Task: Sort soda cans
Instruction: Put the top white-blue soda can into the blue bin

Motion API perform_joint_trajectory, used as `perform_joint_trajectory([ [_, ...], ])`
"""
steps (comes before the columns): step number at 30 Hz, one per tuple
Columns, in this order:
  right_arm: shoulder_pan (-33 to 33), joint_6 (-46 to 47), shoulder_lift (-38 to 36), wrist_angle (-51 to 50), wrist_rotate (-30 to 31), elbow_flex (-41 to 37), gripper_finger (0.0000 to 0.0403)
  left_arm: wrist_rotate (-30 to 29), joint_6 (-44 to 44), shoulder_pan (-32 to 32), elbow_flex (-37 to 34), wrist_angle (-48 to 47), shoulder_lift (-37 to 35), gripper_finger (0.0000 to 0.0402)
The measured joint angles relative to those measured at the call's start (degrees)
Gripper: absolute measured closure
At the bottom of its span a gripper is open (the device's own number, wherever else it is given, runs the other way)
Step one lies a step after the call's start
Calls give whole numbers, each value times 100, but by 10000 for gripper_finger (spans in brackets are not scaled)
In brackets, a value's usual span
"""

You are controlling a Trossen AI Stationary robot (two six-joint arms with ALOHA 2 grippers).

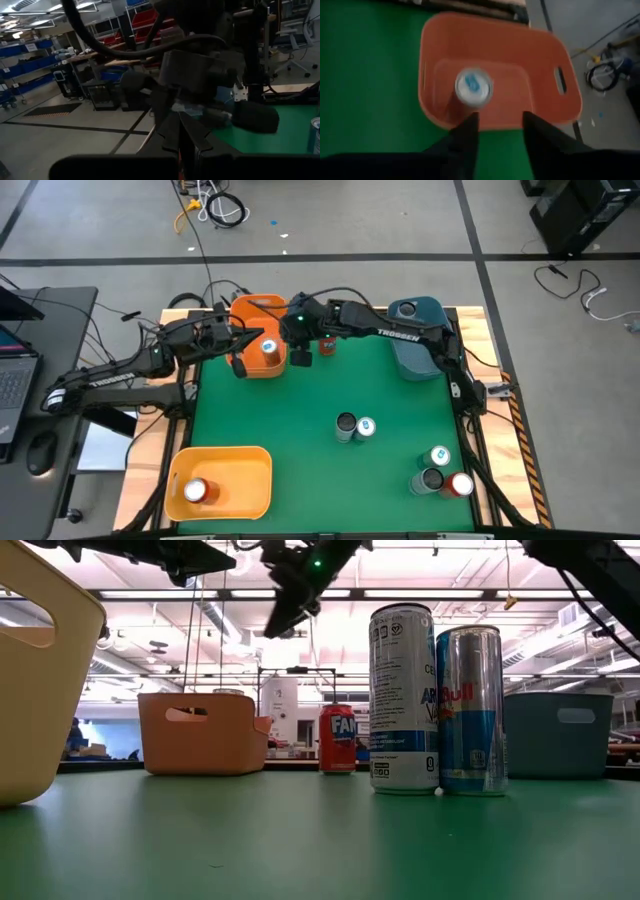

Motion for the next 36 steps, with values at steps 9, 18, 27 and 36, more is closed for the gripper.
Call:
perform_joint_trajectory([
  [9, -358, 69, -83, -537, -68, -487, 391, 2, -20, 0, 0, -37, -4, 400],
  [18, -400, 122, -678, 730, -117, -1948, 402, -9, -44, 0, 0, -192, -4, 400],
  [27, -400, 357, -2351, 3166, -164, -4702, 403, -11, -87, 0, 0, -190, -4, 400],
  [36, -418, 727, -3690, 5438, -72, -7301, 403, -12, -238, 0, 0, -188, 88, 400],
])
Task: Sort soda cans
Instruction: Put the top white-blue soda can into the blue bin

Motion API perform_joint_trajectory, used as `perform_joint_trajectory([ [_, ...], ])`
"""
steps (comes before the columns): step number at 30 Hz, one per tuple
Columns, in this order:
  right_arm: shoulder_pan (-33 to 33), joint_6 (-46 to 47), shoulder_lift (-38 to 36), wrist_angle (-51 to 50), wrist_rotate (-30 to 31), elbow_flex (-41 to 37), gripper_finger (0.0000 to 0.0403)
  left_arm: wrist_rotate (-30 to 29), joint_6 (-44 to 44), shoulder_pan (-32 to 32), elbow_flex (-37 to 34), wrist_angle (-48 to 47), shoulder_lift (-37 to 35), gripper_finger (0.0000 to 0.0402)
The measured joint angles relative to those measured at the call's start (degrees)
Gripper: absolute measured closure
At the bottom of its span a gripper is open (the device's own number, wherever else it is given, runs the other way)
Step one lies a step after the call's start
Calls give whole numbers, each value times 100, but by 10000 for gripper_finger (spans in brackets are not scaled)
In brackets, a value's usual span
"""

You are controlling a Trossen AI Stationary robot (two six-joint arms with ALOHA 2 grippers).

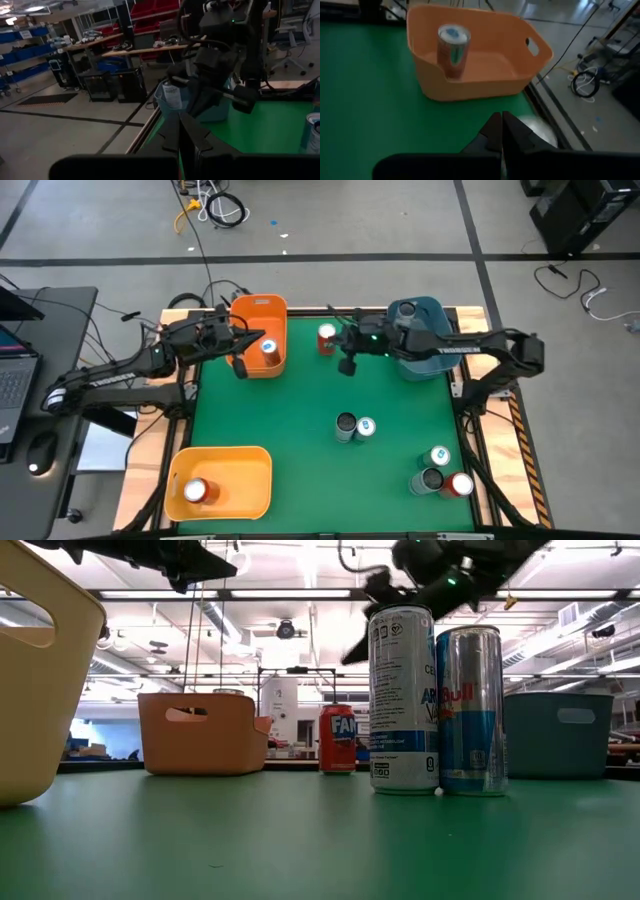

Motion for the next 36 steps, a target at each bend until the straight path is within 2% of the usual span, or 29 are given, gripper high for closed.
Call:
perform_joint_trajectory([
  [4, 0, 155, -279, 424, 22, -629, 403, -1, -2, 0, 0, 5, 231, 400],
  [9, 0, 232, -422, 687, 24, -955, 403, -1, -4, 0, 0, 119, 606, 400],
  [18, 0, 305, -465, 895, 26, -972, 371, -1, -2, -5, 0, 238, 1002, 400],
  [24, 0, 305, -461, 1016, 28, -972, 345, 292, -31, -11, 1, 692, 1041, 400],
  [33, -7, 303, -454, 1360, 30, -972, 345, 317, -36, -11, -72, 1068, 1040, 400],
  [36, -28, 301, -454, 1363, 26, -972, 348, 531, -115, -9, -201, 1385, 1040, 400],
])
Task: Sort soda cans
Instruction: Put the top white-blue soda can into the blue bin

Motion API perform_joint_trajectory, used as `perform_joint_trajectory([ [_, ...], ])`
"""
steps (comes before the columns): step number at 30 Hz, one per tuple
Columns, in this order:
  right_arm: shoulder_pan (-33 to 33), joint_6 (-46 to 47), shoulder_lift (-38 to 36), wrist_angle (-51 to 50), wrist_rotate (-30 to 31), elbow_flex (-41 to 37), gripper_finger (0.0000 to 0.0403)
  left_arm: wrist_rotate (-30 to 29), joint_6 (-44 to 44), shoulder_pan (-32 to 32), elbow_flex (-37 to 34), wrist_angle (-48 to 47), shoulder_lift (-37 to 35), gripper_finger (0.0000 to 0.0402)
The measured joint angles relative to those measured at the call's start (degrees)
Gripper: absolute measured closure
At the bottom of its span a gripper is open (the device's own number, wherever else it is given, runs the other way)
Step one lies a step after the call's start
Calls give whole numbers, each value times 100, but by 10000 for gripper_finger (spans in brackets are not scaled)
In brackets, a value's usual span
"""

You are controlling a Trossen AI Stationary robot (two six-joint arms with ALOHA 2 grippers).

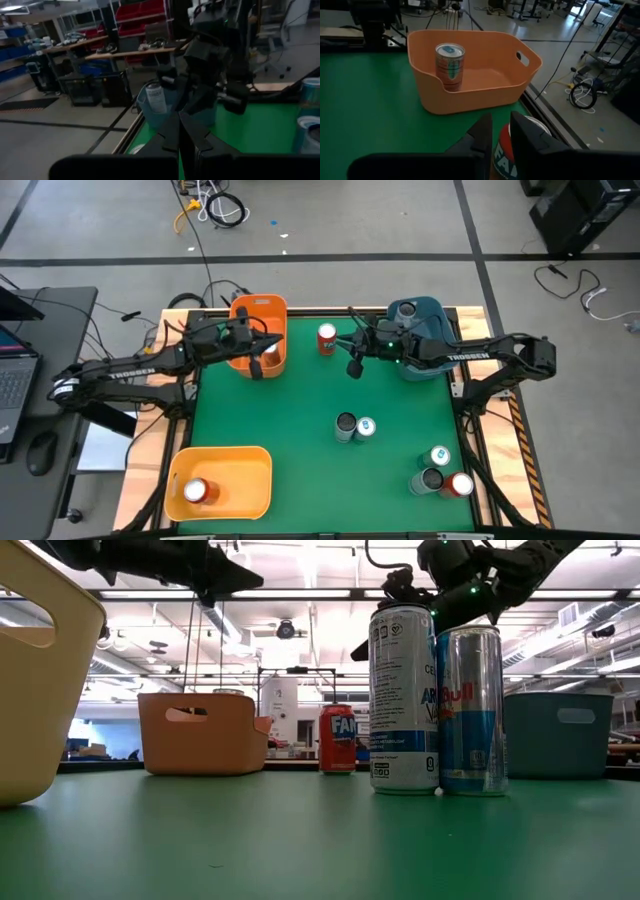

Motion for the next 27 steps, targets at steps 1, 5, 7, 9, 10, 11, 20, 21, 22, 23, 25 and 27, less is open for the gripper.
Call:
perform_joint_trajectory([
  [1, -7, 0, 0, 2, 2, 0, 348, 42, 2, 0, -27, 67, -2, 400],
  [5, -7, 0, 2, -1, 0, 0, 345, 26, -15, 0, -156, 156, -2, 400],
  [7, -7, -2, 2, -1, -2, 0, 344, 24, -97, 0, -219, 196, -2, 400],
  [9, -15, -31, 2, -2, -2, 0, 343, 24, -176, 0, -273, 222, -2, 400],
  [10, -21, -33, 2, -2, -2, 0, 344, 22, -182, 0, -291, 184, -2, 400],
  [11, -31, -35, 2, -2, -5, 0, 344, 22, -180, 0, -293, 138, 0, 400],
  [20, -260, -118, 2, -10, -8, 0, 340, 8, -143, 0, -293, 172, -2, 400],
  [21, -291, -137, 2, -14, -9, 0, 340, 8, -143, 0, -293, 172, 0, 400],
  [22, -319, -144, 2, -18, -9, 0, 339, 6, -143, 0, -293, 172, 0, 400],
  [23, -343, -146, 2, -19, -9, 0, 339, 8, -143, 0, -293, 172, 0, 400],
  [25, -381, -146, 2, -17, -9, 0, 339, 6, -144, 0, -293, 170, 0, 400],
  [27, -389, -147, 2, -20, -9, 0, 339, 6, -144, 0, -293, 172, 0, 400],
])
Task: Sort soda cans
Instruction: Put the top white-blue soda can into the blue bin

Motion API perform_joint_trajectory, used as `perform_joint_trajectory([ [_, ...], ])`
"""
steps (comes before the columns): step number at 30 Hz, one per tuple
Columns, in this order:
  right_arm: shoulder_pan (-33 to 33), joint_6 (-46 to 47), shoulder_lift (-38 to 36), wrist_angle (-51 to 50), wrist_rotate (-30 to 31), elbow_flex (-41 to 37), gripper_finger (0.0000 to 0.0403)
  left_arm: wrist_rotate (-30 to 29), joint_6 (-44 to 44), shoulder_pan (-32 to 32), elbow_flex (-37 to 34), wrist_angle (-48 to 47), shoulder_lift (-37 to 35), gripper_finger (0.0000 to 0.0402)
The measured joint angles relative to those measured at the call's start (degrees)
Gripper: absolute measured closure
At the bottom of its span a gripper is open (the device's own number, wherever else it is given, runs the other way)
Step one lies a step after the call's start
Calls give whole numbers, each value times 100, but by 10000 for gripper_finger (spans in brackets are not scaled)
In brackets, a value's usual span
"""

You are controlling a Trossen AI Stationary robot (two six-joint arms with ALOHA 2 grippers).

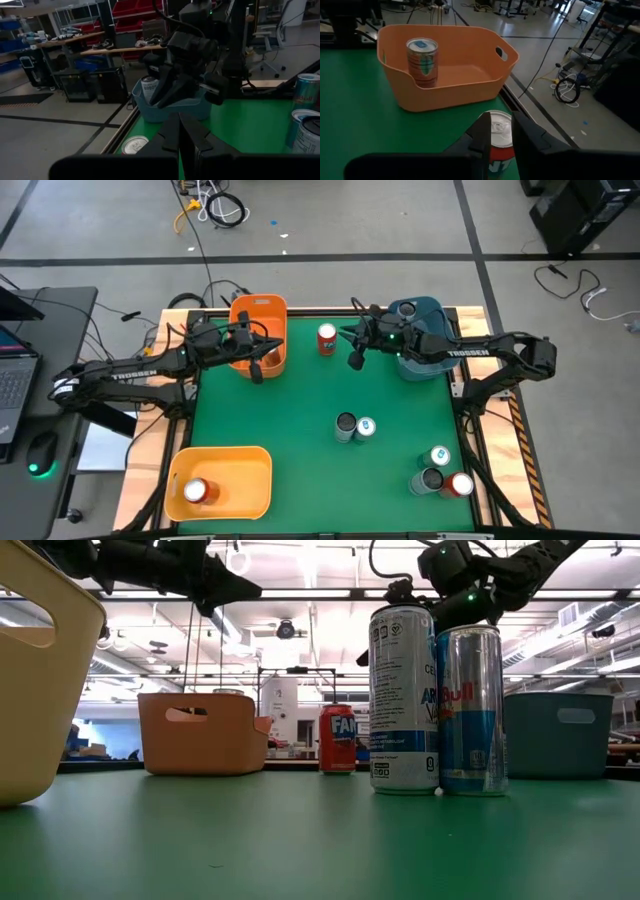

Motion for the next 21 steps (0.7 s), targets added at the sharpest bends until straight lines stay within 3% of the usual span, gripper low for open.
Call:
perform_joint_trajectory([
  [21, 13, 57, 0, -4, -35, 1, 348, 62, 118, -2, 0, 117, 22, 400],
])
